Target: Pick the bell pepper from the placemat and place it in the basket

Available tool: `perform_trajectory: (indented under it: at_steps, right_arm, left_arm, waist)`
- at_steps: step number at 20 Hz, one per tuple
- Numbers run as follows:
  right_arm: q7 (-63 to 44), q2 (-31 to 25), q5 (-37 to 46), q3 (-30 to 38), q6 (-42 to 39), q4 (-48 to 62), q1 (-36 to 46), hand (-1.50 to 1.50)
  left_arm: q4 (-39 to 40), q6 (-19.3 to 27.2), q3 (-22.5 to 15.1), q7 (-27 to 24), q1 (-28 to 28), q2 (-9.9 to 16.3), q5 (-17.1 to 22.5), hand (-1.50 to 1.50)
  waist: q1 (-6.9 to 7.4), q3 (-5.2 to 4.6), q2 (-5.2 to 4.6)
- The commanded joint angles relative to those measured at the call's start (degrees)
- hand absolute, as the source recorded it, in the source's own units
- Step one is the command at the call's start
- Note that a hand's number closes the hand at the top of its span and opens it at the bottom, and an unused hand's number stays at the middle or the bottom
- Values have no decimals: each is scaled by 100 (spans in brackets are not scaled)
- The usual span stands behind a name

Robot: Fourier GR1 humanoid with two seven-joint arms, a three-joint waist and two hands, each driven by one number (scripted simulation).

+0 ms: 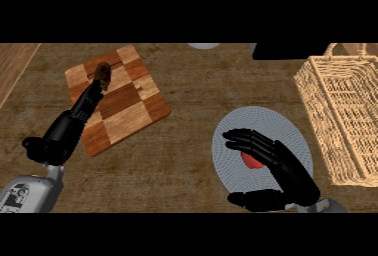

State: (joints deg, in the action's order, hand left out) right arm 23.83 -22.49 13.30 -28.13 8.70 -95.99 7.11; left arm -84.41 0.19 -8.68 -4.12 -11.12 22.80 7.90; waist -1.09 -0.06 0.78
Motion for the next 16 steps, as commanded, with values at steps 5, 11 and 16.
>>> perform_trajectory:
  at_steps: [5, 11, 16]
  right_arm:
    - [-2229, -1312, 1819, 600, 307, -1504, 21, -150]
    - [-3812, -2515, 1669, 524, -1835, -2574, 129, -150]
    - [-4620, -3071, 497, 1038, -3050, -3681, -151, -150]
  left_arm:
    - [-315, -2, 64, 263, 113, 70, 48, 0]
    - [-313, -51, 73, 135, 196, 97, -20, 0]
    - [-572, -177, 116, 123, 414, 95, 50, 0]
  waist:
    - [-129, -29, 51]
    - [-57, -28, -5]
    - [12, -6, -32]
